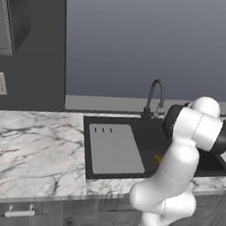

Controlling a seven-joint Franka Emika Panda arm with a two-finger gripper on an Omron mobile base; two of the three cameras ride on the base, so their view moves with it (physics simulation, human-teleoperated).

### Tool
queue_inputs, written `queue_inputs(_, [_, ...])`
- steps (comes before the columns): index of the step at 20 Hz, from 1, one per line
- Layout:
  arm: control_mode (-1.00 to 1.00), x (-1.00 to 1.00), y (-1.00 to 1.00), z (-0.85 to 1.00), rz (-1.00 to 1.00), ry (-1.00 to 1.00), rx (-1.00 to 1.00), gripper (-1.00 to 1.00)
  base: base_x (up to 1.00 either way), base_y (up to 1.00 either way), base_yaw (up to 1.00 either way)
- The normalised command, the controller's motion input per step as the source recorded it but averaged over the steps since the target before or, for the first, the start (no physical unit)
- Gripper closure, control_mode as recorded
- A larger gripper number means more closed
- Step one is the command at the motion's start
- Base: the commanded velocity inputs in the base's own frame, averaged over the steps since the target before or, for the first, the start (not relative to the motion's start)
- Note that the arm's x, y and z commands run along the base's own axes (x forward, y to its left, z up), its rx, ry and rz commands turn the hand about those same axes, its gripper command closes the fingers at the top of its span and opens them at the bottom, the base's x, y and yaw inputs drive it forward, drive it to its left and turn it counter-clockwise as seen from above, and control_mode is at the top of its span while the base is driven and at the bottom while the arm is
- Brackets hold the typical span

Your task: There is a mixed pile of frozen fruits and vegetables on the counter. Locate all the frozen vegetables and place the items in a bowl on the counter. Take all the frozen fruits and defrost them in a running sink.

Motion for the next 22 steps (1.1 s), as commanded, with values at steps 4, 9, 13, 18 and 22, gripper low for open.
queue_inputs(4, [-1.00, -0.25, 0.02, 0.84, 0.03, 0.00, 0.00, -1.00, 0.00, 0.00, 0.00])
queue_inputs(9, [-1.00, -0.36, 0.04, 0.80, 0.07, 0.00, 0.00, -1.00, 0.00, 0.00, 0.00])
queue_inputs(13, [-1.00, -0.39, 0.02, 0.73, 0.04, 0.00, 0.00, -1.00, 0.00, 0.00, 0.00])
queue_inputs(18, [-1.00, -0.25, 0.10, 0.67, 0.00, 0.00, 0.00, -1.00, 0.00, 0.00, 0.00])
queue_inputs(22, [-1.00, -0.03, 0.15, 0.51, 0.00, 0.02, 0.02, -1.00, 0.00, 0.00, 0.00])
